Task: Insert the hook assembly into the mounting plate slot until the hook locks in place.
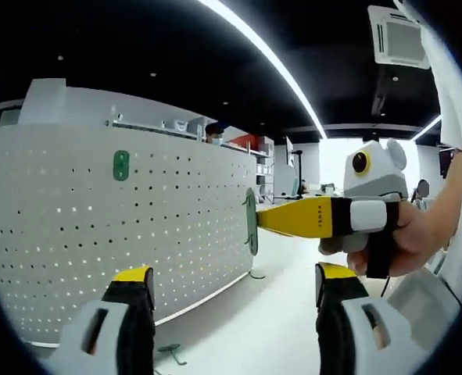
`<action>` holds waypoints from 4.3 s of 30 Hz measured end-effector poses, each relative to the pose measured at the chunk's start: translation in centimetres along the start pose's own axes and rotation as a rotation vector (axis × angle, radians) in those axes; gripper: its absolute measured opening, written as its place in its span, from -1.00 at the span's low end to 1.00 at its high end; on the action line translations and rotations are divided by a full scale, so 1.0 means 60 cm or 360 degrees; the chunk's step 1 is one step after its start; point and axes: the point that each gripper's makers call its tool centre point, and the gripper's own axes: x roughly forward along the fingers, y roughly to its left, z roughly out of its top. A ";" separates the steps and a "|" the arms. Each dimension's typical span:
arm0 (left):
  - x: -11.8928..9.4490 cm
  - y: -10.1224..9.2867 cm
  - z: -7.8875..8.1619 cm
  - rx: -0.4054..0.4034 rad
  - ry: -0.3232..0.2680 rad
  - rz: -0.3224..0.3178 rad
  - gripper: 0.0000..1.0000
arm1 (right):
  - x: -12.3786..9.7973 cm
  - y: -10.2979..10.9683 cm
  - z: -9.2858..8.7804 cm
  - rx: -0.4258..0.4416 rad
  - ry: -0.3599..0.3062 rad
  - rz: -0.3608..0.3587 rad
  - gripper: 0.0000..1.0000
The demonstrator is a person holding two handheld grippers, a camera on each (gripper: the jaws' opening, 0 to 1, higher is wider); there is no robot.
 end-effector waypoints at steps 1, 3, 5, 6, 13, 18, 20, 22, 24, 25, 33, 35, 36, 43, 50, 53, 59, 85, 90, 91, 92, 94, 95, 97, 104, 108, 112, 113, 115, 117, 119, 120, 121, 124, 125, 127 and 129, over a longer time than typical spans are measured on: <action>-0.001 0.000 -0.003 -0.0014 0.0016 -0.0003 0.75 | 0.000 0.000 0.000 0.0000 0.0000 0.0000 -0.99; -0.001 -0.001 -0.004 -0.0005 0.0022 -0.0004 0.74 | 0.000 -0.001 -0.002 0.0004 0.0007 -0.0004 -0.99; -0.001 -0.002 -0.004 -0.0004 0.0016 -0.0005 0.74 | 0.001 0.000 -0.002 -0.0012 0.0012 -0.0006 -0.99; -0.001 -0.002 -0.004 -0.0010 0.0017 -0.0007 0.73 | 0.002 0.000 -0.003 -0.0029 0.0020 -0.0007 -0.99; -0.001 -0.002 -0.009 -0.0002 0.0032 -0.0011 0.67 | 0.007 0.000 -0.014 -0.0490 0.0152 -0.0085 -0.98; -0.001 0.001 -0.008 0.0009 0.0025 0.0004 0.68 | 0.006 -0.004 -0.014 -0.0505 0.0151 -0.0097 -0.98; -0.001 0.001 -0.007 0.0005 0.0017 0.0006 0.67 | 0.005 -0.008 -0.013 -0.0508 0.0153 -0.0115 -0.98; -0.002 0.002 -0.006 0.0009 0.0014 0.0012 0.67 | 0.005 -0.008 -0.012 -0.0489 0.0145 -0.0117 -0.98; -0.003 0.002 -0.007 0.0011 0.0017 0.0015 0.66 | 0.006 -0.011 -0.009 -0.0474 0.0138 -0.0124 -0.98; -0.004 0.005 -0.007 0.0021 0.0020 0.0028 0.64 | 0.008 -0.012 -0.009 -0.0460 0.0138 -0.0125 -0.98; -0.024 0.026 -0.004 0.0025 -0.0008 0.0117 0.58 | 0.015 -0.020 0.005 -0.0434 0.0122 -0.0174 -0.98; -0.027 0.028 -0.005 0.0021 -0.0007 0.0124 0.58 | 0.018 -0.025 0.013 -0.0416 0.0105 -0.0197 -0.98; -0.029 0.028 -0.005 0.0028 -0.0006 0.0132 0.58 | 0.021 -0.028 0.016 -0.0419 0.0105 -0.0207 -0.98; -0.049 0.040 -0.003 0.0019 -0.0032 0.0186 0.59 | 0.029 -0.043 0.033 -0.0399 0.0080 -0.0265 -0.98; -0.070 0.051 -0.010 0.0012 -0.0031 0.0245 0.58 | 0.033 -0.057 0.044 -0.0387 0.0065 -0.0321 -0.98; -0.075 0.053 -0.013 0.0002 -0.0032 0.0265 0.59 | 0.036 -0.064 0.048 -0.0393 0.0068 -0.0334 -0.98; -0.086 0.060 -0.013 0.0013 -0.0039 0.0305 0.59 | 0.048 -0.075 0.062 -0.0407 0.0054 -0.0354 -0.98; -0.129 0.086 -0.020 -0.0020 -0.0072 0.0435 0.56 | 0.102 -0.141 0.122 -0.0421 -0.0072 -0.0555 -0.97; -0.130 0.087 -0.020 -0.0022 -0.0073 0.0442 0.56 | 0.112 -0.151 0.131 -0.0439 -0.0098 -0.0601 -0.97; -0.130 0.087 -0.021 -0.0024 -0.0074 0.0443 0.56 | 0.112 -0.151 0.131 -0.0441 -0.0099 -0.0605 -0.97; -0.130 0.086 -0.021 -0.0026 -0.0076 0.0441 0.56 | 0.115 -0.154 0.133 -0.0434 -0.0104 -0.0614 -0.97; -0.130 0.086 -0.020 -0.0022 -0.0077 0.0443 0.56 | 0.118 -0.159 0.136 -0.0428 -0.0117 -0.0631 -0.97; -0.129 0.085 -0.020 -0.0024 -0.0078 0.0438 0.56 | 0.121 -0.161 0.138 -0.0440 -0.0121 -0.0643 -0.97; -0.129 0.085 -0.020 -0.0025 -0.0083 0.0439 0.56 | 0.127 -0.164 0.140 -0.0436 -0.0128 -0.0654 -0.97; -0.131 0.087 -0.018 -0.0027 -0.0087 0.0440 0.54 | 0.146 -0.174 0.152 -0.0459 -0.0161 -0.0692 -0.97; -0.133 0.088 -0.019 -0.0030 -0.0087 0.0443 0.54 | 0.154 -0.179 0.156 -0.0492 -0.0166 -0.0721 -0.97; -0.134 0.089 -0.020 -0.0033 -0.0082 0.0444 0.53 | 0.161 -0.182 0.154 -0.0548 -0.0150 -0.0740 -0.97; -0.135 0.089 -0.020 -0.0031 -0.0081 0.0445 0.53 | 0.162 -0.183 0.153 -0.0550 -0.0146 -0.0744 -0.97; -0.136 0.090 -0.020 -0.0034 -0.0082 0.0447 0.53 | 0.164 -0.187 0.153 -0.0568 -0.0140 -0.0763 -0.97; -0.136 0.090 -0.021 -0.0034 -0.0080 0.0446 0.52 | 0.166 -0.191 0.154 -0.0575 -0.0139 -0.0778 -0.97; -0.136 0.090 -0.021 -0.0034 -0.0077 0.0444 0.52 | 0.168 -0.193 0.155 -0.0578 -0.0139 -0.0783 -0.97; -0.136 0.089 -0.022 -0.0036 -0.0074 0.0441 0.52 | 0.170 -0.194 0.155 -0.0585 -0.0133 -0.0784 -0.97; -0.135 0.087 -0.023 -0.0030 -0.0069 0.0438 0.53 | 0.172 -0.196 0.156 -0.0611 -0.0130 -0.0791 -0.97; -0.135 0.084 -0.025 -0.0019 -0.0063 0.0432 0.52 | 0.177 -0.199 0.155 -0.0601 -0.0127 -0.0800 -0.97; -0.135 0.084 -0.026 -0.0024 -0.0062 0.0432 0.52 | 0.178 -0.200 0.154 -0.0602 -0.0123 -0.0802 -0.97; -0.135 0.084 -0.026 -0.0026 -0.0062 0.0435 0.52 | 0.183 -0.201 0.151 -0.0599 -0.0116 -0.0803 -0.97; -0.136 0.086 -0.027 -0.0029 -0.0060 0.0438 0.52 | 0.186 -0.202 0.148 -0.0600 -0.0107 -0.0805 -0.97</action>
